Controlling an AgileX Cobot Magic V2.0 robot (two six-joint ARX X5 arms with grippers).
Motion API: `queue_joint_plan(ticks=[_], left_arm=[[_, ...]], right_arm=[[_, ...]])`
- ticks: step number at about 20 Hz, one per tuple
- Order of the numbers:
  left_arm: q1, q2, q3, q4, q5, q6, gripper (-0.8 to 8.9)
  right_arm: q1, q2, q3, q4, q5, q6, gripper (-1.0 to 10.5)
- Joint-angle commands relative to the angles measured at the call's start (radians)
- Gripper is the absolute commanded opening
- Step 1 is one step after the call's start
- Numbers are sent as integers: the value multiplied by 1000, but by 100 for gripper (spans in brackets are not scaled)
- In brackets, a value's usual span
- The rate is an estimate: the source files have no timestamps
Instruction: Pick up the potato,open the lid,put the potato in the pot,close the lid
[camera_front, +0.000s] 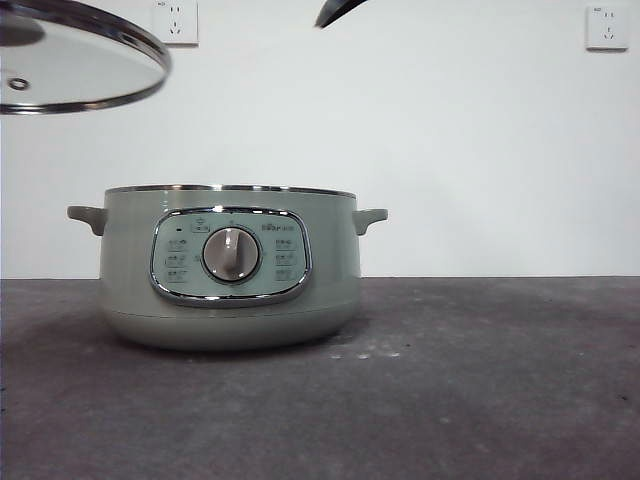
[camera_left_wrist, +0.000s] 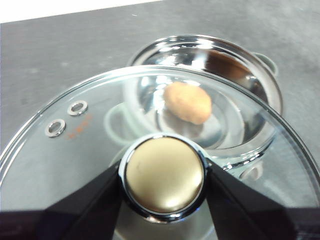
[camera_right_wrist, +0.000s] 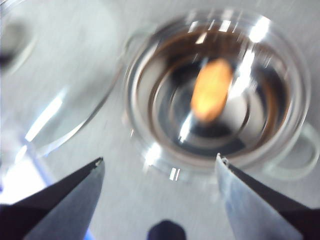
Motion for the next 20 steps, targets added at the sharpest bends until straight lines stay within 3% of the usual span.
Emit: queue_joint_plan(ticks=[1,4,7,11,15,20], left_arm=[[-26,39,56,76,12,-3,-8],[-80,135,119,126,5,-3,-8],[-135,250,172,175,3,-3,-8],[-236,401,208,282,-73,-3,-8],[-301,533,263,341,-119,-3,-8],[-321,652,320,372,-130,3,-8]], right_arm=[[3,-84,-187,-24,-4,-40,377],[3,-248,-473,45,-4,-51,377],[3,-426,-738,156,-3,-16,377],[4,-676,-1022,226,34,31,377],[4,-888,-1137,215,95,87,377],[4,-1060,-1143,144,138,124,377]])
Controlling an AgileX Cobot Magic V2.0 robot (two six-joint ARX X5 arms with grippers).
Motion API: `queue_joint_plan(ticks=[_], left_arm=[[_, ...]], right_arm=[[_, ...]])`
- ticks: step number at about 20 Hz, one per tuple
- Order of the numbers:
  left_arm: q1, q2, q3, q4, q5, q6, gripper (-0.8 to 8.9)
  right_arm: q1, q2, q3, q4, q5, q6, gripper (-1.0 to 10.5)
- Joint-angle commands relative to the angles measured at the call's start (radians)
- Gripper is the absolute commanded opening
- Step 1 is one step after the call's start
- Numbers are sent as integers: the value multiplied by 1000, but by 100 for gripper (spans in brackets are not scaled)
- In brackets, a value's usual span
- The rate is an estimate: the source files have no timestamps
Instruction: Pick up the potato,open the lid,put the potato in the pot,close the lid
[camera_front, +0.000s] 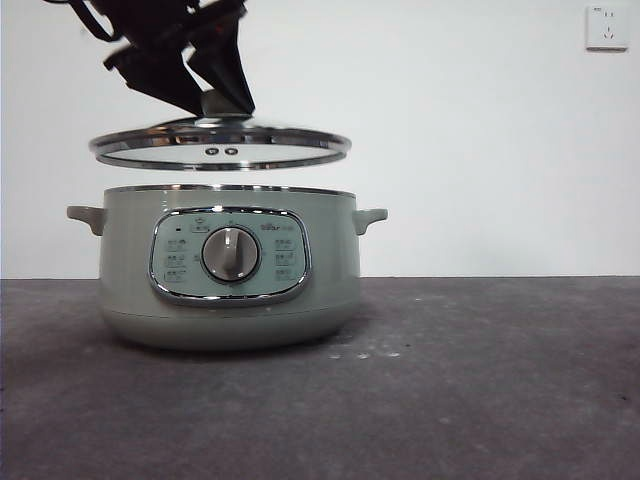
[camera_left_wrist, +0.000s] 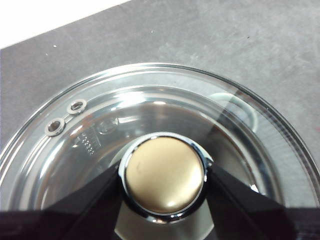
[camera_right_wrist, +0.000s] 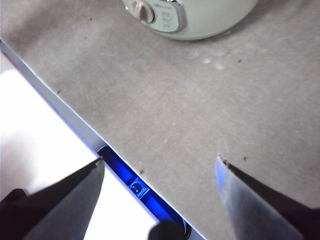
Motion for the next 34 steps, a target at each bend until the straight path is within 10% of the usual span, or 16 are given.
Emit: queue_joint_plan(ticks=[1,25,29,34], left_arm=[[0,32,27,65,4,3,-9],[-5,142,27,49,-17,4,12],[-5,138,27,41,-10,1,357],[-5,119,27,21,-11,0,357]], right_arm=[[3,-48,-10,-22,26,39,377],[3,-132,-10,-80,113,62,377],[3,-131,-10,-78,113,63,377],[3,-131,-10,-78,113,63,377]])
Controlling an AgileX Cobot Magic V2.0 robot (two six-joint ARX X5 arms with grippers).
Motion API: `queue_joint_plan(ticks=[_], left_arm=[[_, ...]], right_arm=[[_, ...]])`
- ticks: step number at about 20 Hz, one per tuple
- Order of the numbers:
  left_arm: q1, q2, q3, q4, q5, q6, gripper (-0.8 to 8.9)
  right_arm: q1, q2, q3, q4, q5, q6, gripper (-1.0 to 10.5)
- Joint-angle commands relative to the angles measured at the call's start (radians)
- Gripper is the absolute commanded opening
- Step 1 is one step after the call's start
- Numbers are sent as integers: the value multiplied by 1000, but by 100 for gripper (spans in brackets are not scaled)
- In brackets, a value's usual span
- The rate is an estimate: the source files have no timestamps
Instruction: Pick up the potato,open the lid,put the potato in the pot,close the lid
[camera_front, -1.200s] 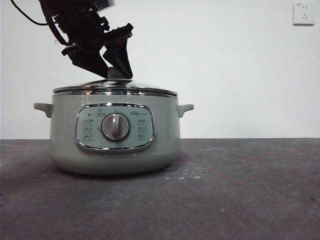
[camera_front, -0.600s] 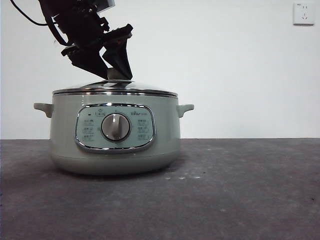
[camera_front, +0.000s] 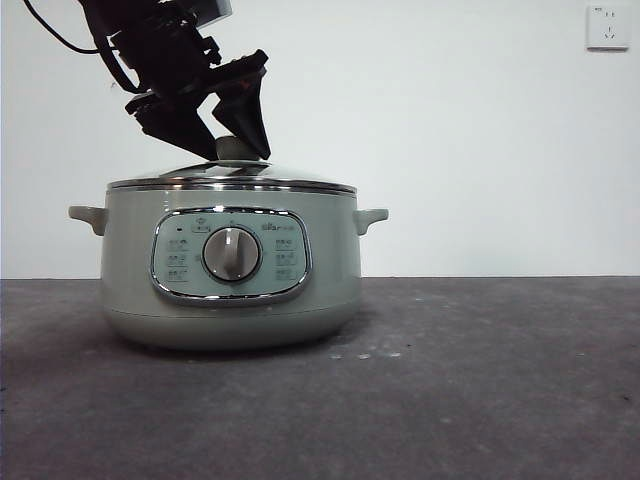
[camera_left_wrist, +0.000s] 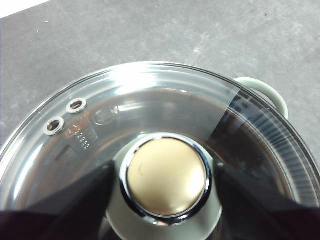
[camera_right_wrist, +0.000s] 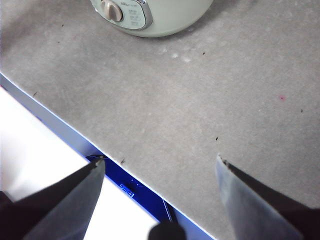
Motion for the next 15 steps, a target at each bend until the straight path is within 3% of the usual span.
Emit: queue_joint_plan(ticks=[1,6,15], left_arm=[[-2,-10,3,-8,3,0,357],[10,-111,3,-79,3,0,357],[10,-539,3,-546,4,-31,351]], right_arm=[[2,-2,-8,9,3,11,377],[2,-2,-8,16,3,11,377],[2,-1,-8,78,3,11,377]])
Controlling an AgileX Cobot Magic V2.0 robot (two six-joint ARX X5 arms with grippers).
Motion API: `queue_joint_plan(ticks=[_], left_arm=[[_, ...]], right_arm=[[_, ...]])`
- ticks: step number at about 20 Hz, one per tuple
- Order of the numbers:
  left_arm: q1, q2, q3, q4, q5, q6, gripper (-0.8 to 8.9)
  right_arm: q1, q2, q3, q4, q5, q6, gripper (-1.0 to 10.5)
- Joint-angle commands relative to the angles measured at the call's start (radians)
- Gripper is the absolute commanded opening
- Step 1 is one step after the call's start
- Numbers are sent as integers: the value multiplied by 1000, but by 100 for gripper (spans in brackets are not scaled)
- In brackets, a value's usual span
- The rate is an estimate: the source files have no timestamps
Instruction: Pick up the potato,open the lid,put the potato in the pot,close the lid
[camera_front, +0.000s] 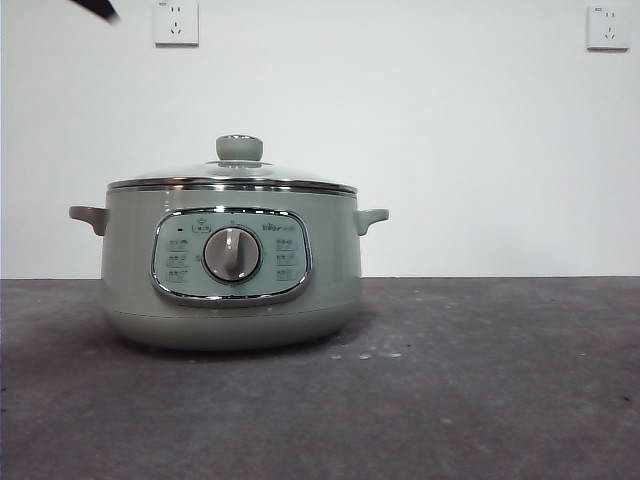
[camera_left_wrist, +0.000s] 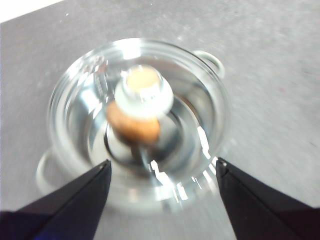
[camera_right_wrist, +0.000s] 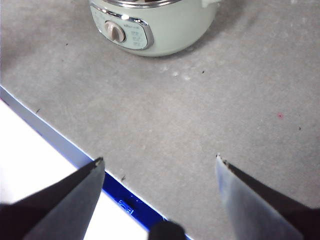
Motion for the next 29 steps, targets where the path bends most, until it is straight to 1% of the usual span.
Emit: queue_joint_plan(ticks=[1,4,7,8,9,10,11,12,13,14,18,29], left_arm=[[1,-87,3,-64,2,-31,348],[2,-174,3,-124,1,-38,346],[2,-208,3,-162,1,-39,344],[2,-209,3,-173,1,-39,339],[2,-209,3,-186,1,-39,307],[1,-206,3,-197,2,-39,208],[1,-204,3,-203,2,-39,84],[1,-200,3,-205,1,-39,-19],[1,-198,3,-204,2,-39,-7],[1,-198,3,-204,1,-38,-8],[2,-198,3,-204,0,-38,-4],[2,-195,3,-203,0,-35,-4]], right_arm=[[2,0,-8,20,2,10,377],[2,0,-8,22,2,10,377],[2,0,-8,22,2,10,377],[2,0,-8,22,2,10,376],[2,0,-8,22,2,10,373],[2,0,-8,21,2,10,364],[2,0,-8,21,2,10,283],[2,0,-8,21,2,9,153],[2,0,-8,22,6,8,15],[2,0,-8,22,16,6,-9],[2,0,-8,19,26,19,1],[2,0,-8,19,35,18,1]])
